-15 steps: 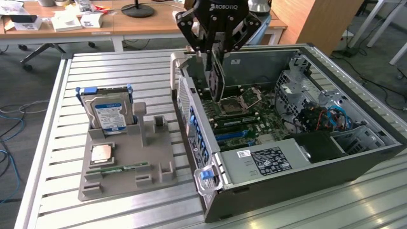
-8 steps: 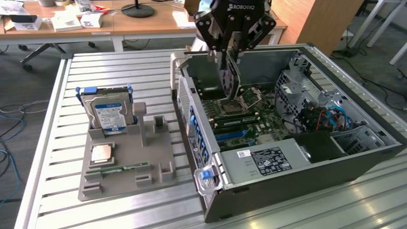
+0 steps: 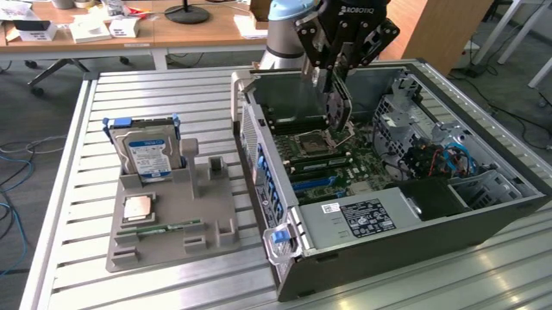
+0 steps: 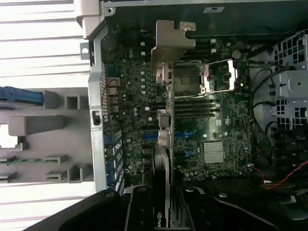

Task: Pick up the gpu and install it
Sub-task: 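Pick up the gpu and move the gpu toward the slot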

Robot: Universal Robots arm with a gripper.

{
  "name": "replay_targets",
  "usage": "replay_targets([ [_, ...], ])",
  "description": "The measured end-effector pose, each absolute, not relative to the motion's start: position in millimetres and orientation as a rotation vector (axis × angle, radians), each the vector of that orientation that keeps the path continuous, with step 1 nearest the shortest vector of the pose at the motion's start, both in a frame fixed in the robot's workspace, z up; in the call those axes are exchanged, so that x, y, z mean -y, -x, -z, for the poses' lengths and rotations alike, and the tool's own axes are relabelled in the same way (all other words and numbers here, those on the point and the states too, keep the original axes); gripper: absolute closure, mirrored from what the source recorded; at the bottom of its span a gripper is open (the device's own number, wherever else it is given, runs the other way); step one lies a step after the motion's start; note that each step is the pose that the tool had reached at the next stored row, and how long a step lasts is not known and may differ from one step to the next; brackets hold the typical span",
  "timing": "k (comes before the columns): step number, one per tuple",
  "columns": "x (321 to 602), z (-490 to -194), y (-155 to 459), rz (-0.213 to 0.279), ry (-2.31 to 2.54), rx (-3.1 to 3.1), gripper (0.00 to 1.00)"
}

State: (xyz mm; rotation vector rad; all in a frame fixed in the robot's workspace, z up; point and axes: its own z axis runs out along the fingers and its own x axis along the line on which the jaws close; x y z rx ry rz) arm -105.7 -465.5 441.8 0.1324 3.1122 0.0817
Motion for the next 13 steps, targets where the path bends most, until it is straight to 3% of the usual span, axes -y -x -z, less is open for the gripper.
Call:
replay_targets([
  [13, 465.5, -441.3, 46.5, -0.084, -0.122, -3.113, 0.74],
])
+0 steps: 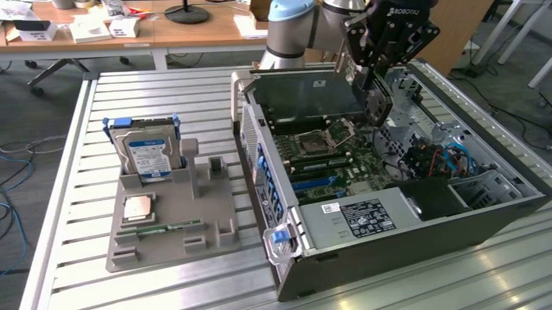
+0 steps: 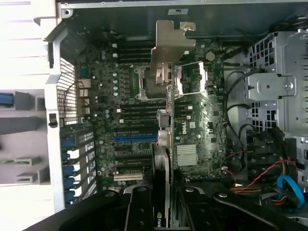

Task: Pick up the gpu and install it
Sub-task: 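Pick up the gpu and move the gpu toward the slot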

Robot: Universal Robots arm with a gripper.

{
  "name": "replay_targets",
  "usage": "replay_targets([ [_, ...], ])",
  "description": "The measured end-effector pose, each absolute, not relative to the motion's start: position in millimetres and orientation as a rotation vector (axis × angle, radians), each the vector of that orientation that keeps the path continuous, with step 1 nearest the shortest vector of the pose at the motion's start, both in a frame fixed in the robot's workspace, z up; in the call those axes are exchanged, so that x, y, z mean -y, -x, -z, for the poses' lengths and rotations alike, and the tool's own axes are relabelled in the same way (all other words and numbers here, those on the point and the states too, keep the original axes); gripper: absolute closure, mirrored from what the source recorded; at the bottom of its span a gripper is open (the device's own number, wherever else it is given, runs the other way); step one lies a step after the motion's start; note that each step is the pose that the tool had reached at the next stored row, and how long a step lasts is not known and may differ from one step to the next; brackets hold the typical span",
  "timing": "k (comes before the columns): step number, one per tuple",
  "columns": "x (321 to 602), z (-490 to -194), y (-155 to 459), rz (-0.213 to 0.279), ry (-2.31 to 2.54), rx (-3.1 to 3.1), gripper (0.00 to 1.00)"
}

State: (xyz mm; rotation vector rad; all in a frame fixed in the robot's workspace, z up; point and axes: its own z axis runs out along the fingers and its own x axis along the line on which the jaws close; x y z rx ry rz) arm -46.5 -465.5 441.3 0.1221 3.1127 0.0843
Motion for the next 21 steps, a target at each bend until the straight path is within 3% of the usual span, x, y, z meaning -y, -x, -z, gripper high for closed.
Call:
replay_targets([
  [21, 465.4, -440.5, -36.9, -0.086, -0.103, -3.114, 0.74],
])
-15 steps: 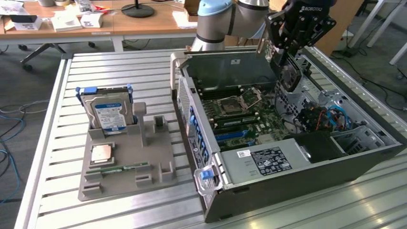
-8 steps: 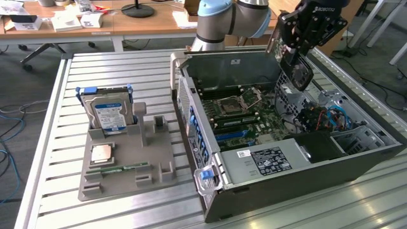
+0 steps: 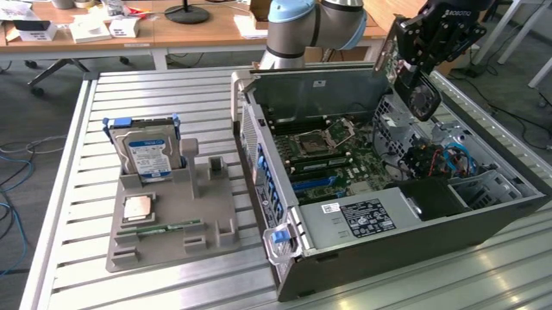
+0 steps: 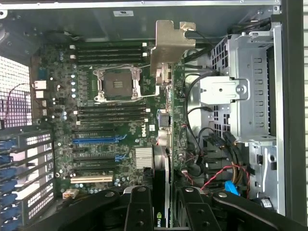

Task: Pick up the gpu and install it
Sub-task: 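Pick up the gpu and move the gpu toward the slot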

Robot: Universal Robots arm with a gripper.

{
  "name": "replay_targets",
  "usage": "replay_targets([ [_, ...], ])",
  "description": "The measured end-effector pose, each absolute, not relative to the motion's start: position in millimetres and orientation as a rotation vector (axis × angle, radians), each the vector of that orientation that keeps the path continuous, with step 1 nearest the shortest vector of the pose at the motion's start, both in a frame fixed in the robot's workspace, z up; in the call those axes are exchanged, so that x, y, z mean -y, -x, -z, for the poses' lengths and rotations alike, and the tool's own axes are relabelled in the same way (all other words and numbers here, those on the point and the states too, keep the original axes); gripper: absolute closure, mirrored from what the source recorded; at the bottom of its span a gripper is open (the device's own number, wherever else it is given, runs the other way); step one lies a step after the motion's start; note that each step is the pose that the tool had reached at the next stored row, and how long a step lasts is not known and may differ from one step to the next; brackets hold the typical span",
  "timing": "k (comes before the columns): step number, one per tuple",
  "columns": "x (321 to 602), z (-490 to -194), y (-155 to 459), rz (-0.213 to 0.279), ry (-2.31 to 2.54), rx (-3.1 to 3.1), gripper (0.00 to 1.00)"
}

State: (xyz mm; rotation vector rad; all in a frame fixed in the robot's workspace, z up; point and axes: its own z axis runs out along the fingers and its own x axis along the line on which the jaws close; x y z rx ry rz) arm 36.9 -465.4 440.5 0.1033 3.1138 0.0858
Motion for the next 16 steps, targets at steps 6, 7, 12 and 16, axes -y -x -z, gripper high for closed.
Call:
replay_targets([
  [6, 465.5, -435.2, -36.8, -0.086, -0.104, -3.114, 0.74],
  [7, 465.4, -433.4, -36.9, -0.086, -0.104, -3.114, 0.74],
  [12, 465.2, -425.4, -37.3, -0.086, -0.104, -3.114, 0.74],
  [16, 465.1, -423.9, -44.5, -0.085, -0.103, -3.114, 0.74],
])
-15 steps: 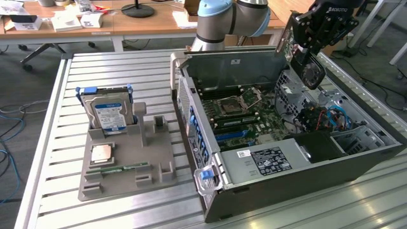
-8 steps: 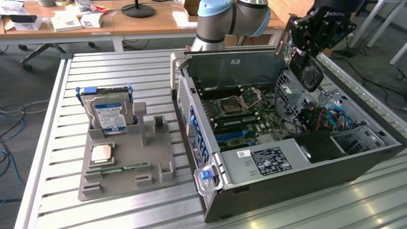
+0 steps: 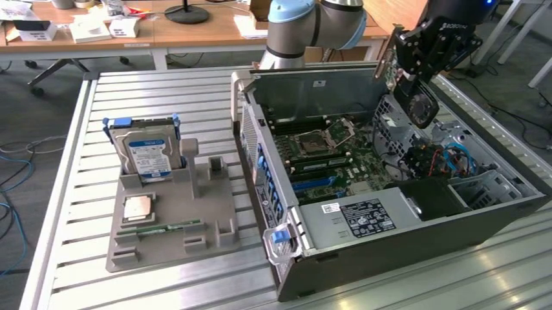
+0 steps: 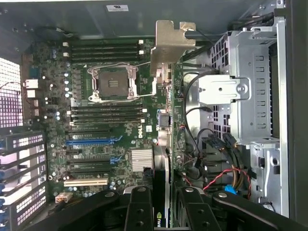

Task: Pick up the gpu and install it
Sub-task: 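Pick up the gpu and move the gpu toward the slot, then insert the gpu into the slot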

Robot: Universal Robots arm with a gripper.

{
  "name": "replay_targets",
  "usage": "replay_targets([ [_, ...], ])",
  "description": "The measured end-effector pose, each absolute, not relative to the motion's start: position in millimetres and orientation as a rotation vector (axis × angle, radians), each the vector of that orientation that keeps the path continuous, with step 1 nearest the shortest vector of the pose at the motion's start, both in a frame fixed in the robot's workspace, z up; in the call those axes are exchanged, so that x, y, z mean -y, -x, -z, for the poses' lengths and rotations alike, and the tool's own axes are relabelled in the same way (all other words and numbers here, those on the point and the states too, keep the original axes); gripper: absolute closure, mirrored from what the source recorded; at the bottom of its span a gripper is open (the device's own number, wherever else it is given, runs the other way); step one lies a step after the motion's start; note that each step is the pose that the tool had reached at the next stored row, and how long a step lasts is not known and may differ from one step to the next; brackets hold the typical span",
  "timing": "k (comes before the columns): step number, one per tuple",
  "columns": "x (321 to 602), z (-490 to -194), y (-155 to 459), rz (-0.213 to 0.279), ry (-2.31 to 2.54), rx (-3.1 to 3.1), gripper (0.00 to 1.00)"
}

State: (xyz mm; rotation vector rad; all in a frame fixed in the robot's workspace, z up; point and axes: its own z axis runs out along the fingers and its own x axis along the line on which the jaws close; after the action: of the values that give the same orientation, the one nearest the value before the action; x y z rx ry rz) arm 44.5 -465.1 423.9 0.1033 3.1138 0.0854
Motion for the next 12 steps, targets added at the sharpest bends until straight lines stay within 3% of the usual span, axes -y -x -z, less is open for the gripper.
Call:
replay_targets([
  [12, 465.2, -423.8, -44.6, -0.086, -0.103, -3.114, 0.74],
])
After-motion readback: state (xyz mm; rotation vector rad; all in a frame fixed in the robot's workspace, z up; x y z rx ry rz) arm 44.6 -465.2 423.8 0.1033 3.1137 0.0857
